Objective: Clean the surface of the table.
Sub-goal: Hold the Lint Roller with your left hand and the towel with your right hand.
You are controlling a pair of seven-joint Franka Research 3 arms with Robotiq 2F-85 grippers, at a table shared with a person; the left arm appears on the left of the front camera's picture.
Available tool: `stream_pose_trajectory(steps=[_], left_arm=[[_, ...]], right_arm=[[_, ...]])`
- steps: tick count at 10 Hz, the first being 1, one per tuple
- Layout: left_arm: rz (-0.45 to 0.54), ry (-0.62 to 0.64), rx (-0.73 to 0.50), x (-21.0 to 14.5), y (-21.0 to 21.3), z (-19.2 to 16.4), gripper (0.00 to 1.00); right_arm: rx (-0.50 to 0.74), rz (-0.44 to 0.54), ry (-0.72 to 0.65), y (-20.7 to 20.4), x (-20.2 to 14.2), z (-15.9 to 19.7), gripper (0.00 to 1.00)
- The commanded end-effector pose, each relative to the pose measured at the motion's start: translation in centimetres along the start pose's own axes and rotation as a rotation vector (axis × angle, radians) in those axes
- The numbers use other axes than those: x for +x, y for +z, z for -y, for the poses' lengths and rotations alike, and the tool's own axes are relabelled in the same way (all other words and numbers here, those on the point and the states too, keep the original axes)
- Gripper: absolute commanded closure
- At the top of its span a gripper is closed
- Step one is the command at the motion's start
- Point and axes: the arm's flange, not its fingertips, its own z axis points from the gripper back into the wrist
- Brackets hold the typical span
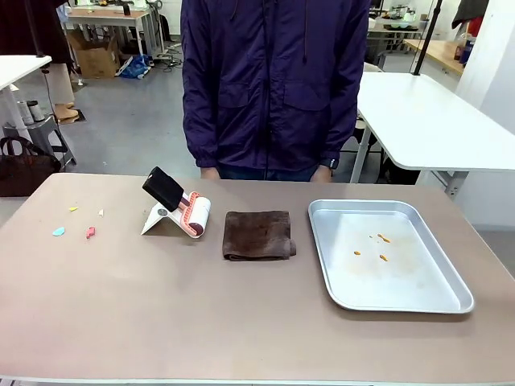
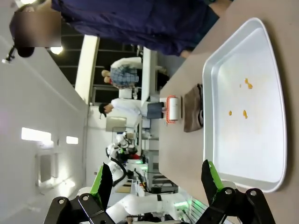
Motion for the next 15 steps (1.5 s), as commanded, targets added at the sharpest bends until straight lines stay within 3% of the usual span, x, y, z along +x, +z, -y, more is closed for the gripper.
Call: stream_pose_trajectory(steps=[1,7,10,13,15], left_arm=[[-0.041,-0.017,0.021,0.0,-0.1,1.3,0.00],[-0.044,-0.008,0.033,0.1,-0.3,1.0,0.00],[-0.123,-0.078,0.008,2.2,-2.1,4.0,0.00],[-0.281,-0.174,0.050,4.9,-6.6,8.1,0.00],[-0.470,-0.269,0.084,7.0,-12.2,11.0,0.00]], right_arm=[[-0.017,-0.015,0.017,0.0,-0.6,-0.7,0.00],[-0.032,-0.018,-0.011,0.1,-0.4,-0.4,0.00],[-0.125,-0.068,0.100,-4.3,-1.8,-4.2,0.00],[-0.237,-0.177,0.239,-10.3,-3.8,-8.8,0.00],[-0.279,-0.318,0.353,-16.9,-5.5,-12.1,0.00]])
